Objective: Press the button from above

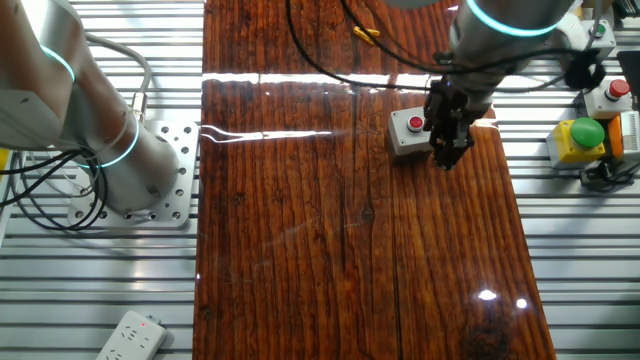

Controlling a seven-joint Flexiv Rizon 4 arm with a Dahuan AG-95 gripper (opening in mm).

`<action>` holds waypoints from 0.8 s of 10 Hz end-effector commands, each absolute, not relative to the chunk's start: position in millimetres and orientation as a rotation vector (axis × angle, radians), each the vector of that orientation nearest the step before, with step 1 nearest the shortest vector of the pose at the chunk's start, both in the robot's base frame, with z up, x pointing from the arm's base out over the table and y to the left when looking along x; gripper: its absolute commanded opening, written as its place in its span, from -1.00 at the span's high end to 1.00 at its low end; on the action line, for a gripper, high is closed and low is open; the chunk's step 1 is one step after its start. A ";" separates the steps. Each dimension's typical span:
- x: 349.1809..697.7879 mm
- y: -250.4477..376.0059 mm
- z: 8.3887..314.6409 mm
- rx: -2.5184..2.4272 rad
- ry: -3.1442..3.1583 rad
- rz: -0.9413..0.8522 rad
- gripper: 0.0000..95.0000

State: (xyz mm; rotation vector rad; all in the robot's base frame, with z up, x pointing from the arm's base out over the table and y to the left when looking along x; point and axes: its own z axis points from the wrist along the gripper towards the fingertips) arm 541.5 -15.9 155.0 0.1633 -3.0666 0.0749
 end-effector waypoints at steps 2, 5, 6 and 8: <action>537.8 -15.8 166.2 0.105 -3.050 0.048 -0.20; 536.9 -15.8 168.4 0.071 -3.059 0.029 -0.20; 536.9 -15.8 168.4 0.055 -3.063 0.032 -0.20; 536.9 -15.8 168.4 0.057 -3.074 0.068 -0.20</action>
